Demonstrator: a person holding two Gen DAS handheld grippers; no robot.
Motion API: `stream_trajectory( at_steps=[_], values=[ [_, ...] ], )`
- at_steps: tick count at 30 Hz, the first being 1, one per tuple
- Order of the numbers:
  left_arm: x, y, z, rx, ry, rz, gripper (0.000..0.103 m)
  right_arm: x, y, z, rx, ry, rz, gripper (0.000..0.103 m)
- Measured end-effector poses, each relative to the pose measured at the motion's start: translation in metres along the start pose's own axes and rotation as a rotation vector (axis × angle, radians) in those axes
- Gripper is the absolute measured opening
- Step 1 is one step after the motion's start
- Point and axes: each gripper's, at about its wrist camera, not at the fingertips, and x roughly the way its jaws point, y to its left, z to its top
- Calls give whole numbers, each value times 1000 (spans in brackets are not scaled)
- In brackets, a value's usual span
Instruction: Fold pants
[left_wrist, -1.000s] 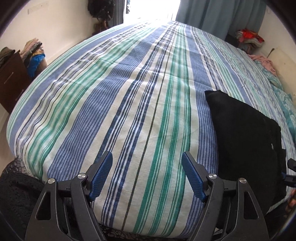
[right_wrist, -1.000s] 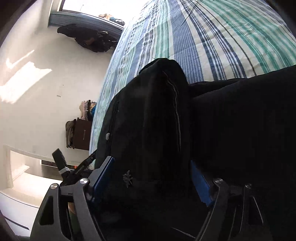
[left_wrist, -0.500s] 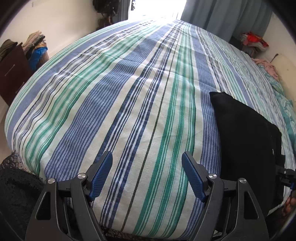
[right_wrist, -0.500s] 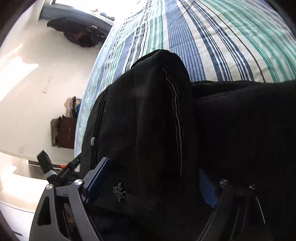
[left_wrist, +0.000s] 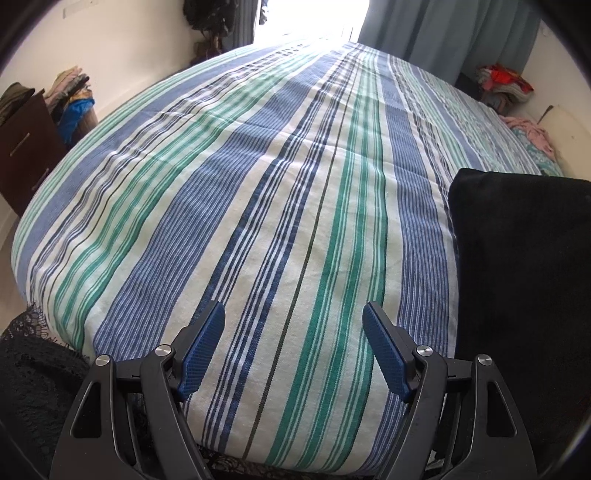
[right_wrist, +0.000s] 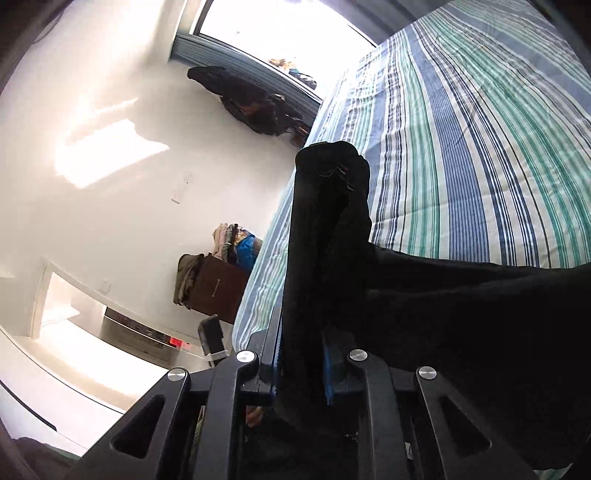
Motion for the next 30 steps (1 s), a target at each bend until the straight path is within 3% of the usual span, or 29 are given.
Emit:
stream_trajectory(
  at_steps=[4,9,14,18,20,22,23,26,30],
  values=[
    [-8,-3,0,10,-17,-20,79,-32,2,6,35,-59,27,17],
    [-12,-10,0,39,-31,-27,79,-78,-37,2,110,-130,-39,15],
    [-14,-27,-6,108,-36,-25,79,-97,-110,-29,240,-138,-164,13],
    [-16,-44,-15,183,-35,-23,79,-79,-157,-55,272,-81,-338,13],
    [-18,-53,-19,212,-31,-27,79,-76,-156,-57,256,-84,-369,14],
    [-26,-62,-22,226,-36,-38,79,-74,-151,-47,244,-75,-408,23],
    [-32,-68,-23,232,-44,-50,79,-76,-142,-42,204,-68,-458,29],
    [-51,-95,-30,274,-64,-119,79,-87,-105,-21,27,-91,-595,30],
    [-57,-144,-45,383,-17,-178,79,-74,-51,-4,-154,-56,-551,30]
  ],
)
